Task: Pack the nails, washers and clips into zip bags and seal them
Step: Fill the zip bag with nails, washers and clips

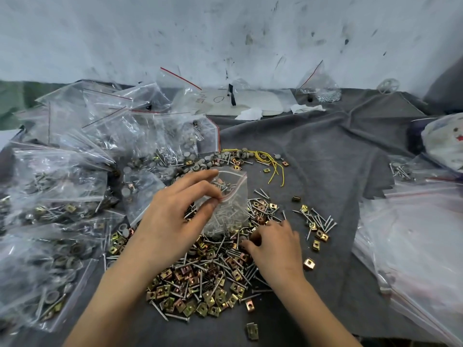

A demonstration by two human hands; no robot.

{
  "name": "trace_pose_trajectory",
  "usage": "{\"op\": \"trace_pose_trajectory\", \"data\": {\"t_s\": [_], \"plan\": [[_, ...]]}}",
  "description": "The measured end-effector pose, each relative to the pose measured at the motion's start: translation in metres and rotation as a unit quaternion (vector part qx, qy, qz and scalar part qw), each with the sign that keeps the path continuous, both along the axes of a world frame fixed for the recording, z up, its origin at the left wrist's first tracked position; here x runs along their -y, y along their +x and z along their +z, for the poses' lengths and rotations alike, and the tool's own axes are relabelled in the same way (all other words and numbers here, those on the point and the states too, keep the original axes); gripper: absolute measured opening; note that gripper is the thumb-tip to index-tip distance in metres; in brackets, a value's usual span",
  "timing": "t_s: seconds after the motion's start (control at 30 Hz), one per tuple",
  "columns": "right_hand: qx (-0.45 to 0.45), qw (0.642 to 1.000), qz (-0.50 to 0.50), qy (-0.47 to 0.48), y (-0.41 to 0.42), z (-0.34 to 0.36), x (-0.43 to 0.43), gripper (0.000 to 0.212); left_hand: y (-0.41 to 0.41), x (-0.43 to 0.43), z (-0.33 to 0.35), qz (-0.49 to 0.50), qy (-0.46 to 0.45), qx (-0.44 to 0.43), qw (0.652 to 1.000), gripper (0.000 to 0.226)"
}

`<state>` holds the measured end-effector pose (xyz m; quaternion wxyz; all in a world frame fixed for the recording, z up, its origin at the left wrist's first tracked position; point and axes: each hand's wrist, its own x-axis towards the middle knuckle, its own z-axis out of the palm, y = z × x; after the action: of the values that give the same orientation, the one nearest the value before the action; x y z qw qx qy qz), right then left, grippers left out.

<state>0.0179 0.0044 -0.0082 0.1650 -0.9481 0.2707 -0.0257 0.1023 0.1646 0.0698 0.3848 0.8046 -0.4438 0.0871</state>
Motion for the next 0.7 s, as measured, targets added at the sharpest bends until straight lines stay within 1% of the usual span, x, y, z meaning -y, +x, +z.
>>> {"op": "trace_pose_trajectory", "data": {"t_s": [0.17, 0.23, 0.3, 0.37, 0.43, 0.5, 0.57, 0.63, 0.7], "plan": [[0.001, 1.000, 0.003, -0.012, 0.002, -0.002, 0.003, 0.023, -0.001, 0.000, 0.000, -0.006, -0.002, -0.001, 1.000, 0.011], [0.027, 1.000, -0.007, 0.003, 0.001, 0.002, 0.007, 0.019, -0.002, 0.000, 0.000, -0.007, -0.001, -0.003, 1.000, 0.011], [0.119, 0.991, -0.027, 0.049, 0.001, 0.010, 0.012, 0.014, -0.002, -0.001, 0.000, -0.008, -0.001, -0.005, 1.000, 0.010], [0.245, 0.962, -0.028, 0.115, 0.001, 0.026, 0.016, 0.006, -0.002, -0.001, 0.000, -0.009, 0.000, -0.004, 1.000, 0.007], [0.356, 0.920, 0.012, 0.163, 0.000, 0.050, 0.017, 0.006, -0.003, 0.000, 0.000, -0.013, 0.006, 0.001, 1.000, 0.006], [0.417, 0.892, 0.078, 0.157, -0.002, 0.074, 0.015, 0.006, -0.004, 0.002, 0.001, -0.019, 0.011, 0.007, 1.000, 0.009], [0.427, 0.887, 0.131, 0.116, 0.000, 0.089, 0.010, 0.009, -0.004, 0.003, 0.003, -0.023, 0.016, 0.017, 0.999, 0.008], [0.400, 0.900, 0.151, 0.081, 0.005, 0.094, 0.006, 0.010, -0.005, 0.004, 0.003, -0.023, 0.018, 0.024, 0.999, 0.008], [0.390, 0.904, 0.140, 0.106, 0.009, 0.090, 0.007, 0.013, -0.005, 0.004, 0.004, -0.024, 0.015, 0.020, 0.999, 0.005]]}}
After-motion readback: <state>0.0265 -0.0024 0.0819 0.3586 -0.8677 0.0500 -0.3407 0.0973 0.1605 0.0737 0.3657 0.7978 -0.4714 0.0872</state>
